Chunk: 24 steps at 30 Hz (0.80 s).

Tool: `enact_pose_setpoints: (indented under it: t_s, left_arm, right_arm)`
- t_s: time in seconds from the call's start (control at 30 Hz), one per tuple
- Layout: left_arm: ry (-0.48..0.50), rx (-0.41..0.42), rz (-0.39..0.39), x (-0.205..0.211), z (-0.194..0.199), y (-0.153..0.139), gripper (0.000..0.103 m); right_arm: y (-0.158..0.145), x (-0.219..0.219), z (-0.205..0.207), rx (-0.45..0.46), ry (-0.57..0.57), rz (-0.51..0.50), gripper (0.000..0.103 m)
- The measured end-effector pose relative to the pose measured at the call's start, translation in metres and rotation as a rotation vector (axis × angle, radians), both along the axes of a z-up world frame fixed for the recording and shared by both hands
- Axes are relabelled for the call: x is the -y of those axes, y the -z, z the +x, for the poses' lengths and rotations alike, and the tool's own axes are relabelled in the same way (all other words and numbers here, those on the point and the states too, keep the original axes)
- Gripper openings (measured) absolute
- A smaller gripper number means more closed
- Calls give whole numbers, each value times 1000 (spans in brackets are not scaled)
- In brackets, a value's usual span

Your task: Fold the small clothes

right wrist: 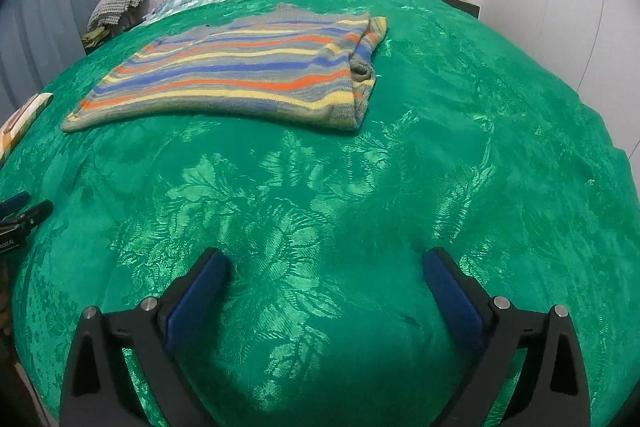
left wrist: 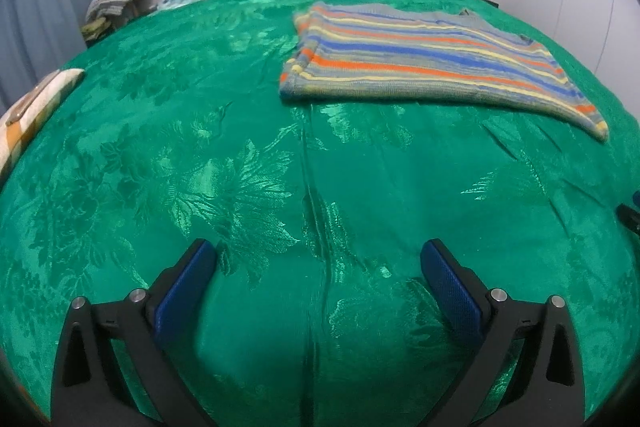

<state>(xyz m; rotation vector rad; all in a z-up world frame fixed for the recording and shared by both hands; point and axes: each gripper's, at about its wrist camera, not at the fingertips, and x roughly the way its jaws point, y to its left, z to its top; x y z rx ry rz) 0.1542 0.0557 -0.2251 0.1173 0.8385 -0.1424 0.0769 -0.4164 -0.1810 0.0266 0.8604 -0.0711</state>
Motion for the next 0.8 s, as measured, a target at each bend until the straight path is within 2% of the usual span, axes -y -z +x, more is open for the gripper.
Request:
enact_pose_setpoints:
  t_s: [0.8]
  left_arm:
    - [0, 1, -1, 2, -2, 1, 102]
  right_arm:
    - [1, -1, 1, 0, -1, 2, 100]
